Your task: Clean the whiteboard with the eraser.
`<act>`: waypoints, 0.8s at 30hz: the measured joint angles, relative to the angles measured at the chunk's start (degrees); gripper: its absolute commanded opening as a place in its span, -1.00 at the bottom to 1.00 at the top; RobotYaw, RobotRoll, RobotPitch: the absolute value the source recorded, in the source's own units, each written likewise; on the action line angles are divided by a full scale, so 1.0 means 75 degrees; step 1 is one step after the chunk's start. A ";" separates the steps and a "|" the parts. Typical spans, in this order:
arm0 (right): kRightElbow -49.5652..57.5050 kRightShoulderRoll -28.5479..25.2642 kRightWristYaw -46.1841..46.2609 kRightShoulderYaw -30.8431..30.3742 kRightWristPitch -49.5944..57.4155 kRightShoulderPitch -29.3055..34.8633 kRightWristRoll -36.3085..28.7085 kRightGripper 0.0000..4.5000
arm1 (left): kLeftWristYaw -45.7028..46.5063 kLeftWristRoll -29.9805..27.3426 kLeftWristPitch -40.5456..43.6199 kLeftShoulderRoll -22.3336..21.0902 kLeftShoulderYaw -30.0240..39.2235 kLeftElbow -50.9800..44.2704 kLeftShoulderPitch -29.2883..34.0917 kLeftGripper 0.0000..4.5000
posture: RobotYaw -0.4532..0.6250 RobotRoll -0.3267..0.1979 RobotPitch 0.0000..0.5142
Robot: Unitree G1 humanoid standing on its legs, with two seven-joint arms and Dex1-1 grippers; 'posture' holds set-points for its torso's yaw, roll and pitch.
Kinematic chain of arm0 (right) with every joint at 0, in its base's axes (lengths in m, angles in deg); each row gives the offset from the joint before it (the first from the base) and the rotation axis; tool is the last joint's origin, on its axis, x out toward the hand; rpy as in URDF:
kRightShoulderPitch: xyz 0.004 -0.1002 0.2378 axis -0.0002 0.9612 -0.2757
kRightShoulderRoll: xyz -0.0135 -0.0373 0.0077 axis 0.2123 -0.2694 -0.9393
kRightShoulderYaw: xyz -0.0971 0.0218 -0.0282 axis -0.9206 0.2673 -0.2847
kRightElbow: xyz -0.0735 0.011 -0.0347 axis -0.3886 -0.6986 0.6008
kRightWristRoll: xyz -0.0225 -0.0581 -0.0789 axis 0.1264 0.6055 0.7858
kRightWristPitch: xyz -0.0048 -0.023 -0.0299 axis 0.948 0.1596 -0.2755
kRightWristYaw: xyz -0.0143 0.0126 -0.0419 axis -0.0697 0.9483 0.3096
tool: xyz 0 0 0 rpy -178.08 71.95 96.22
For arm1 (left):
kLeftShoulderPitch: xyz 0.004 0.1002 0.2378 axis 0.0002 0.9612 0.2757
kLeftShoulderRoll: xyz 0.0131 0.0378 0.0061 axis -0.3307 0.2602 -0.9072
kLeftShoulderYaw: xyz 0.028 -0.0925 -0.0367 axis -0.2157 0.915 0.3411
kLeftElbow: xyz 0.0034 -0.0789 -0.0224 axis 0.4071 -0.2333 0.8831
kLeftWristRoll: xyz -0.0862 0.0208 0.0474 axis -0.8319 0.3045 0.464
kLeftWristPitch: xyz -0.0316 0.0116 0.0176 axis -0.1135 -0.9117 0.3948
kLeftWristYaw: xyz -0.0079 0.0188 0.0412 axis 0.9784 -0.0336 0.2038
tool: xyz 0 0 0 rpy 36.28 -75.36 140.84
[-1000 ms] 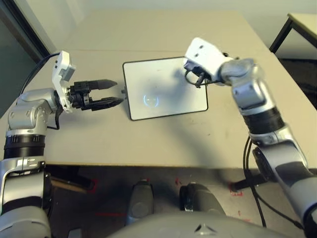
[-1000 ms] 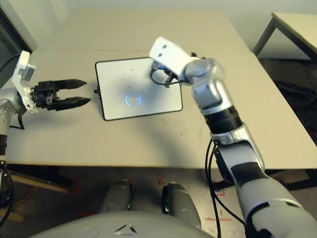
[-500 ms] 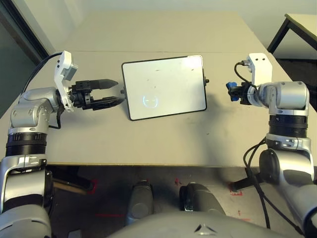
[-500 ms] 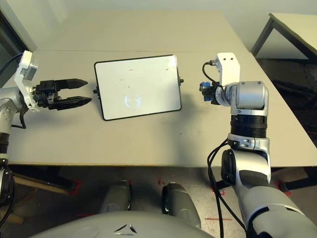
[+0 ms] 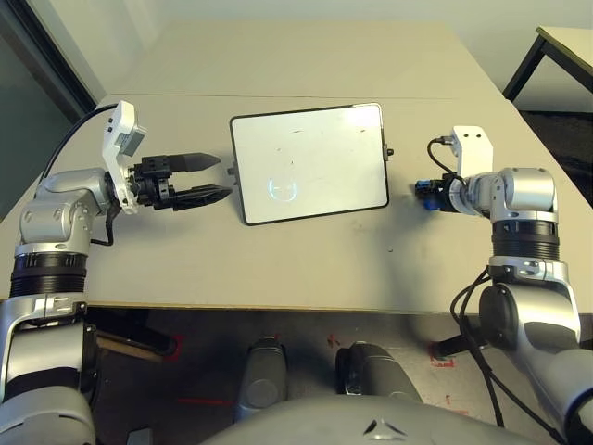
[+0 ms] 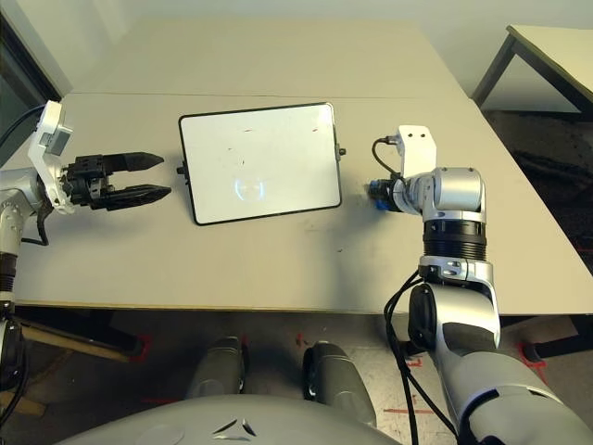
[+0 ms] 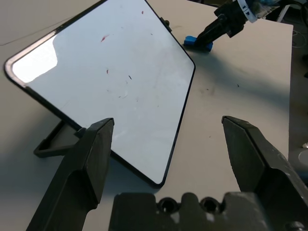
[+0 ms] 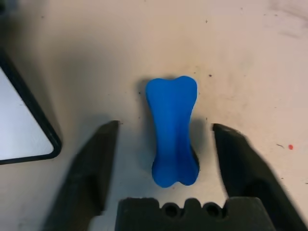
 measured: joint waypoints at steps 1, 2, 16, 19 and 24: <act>0.0086 -0.0100 -0.0009 0.0002 -0.0077 0.0004 -0.0067 0.99 | 0.0051 0.0005 -0.0032 -0.0044 0.0066 0.0042 -0.0014 1.00 | 0.30 0.25 -0.83; 0.0191 -0.0222 -0.0019 0.0003 -0.0195 0.0018 -0.0148 0.99 | 0.0136 0.0010 -0.0111 -0.0070 0.0158 0.0107 -0.0048 1.00 | 0.30 0.25 -0.83; -0.1029 -0.0335 0.1176 0.1376 -0.8320 0.1687 -0.0798 0.99 | 0.6292 0.1677 -0.4012 0.1282 0.1756 0.3755 -0.1114 1.00 | 0.26 0.25 -0.82; -0.1731 -0.0268 0.1551 0.1398 -0.9421 0.1683 -0.0825 0.99 | 0.7541 0.2061 -0.4606 0.1505 0.1744 0.4425 -0.1115 1.00 | 0.27 0.25 -0.82; -0.3054 -0.0155 0.2016 0.1392 -1.0814 0.1567 -0.0944 0.99 | 0.9000 0.2416 -0.5233 0.1683 0.1747 0.5231 -0.1115 1.00 | 0.29 0.25 -0.83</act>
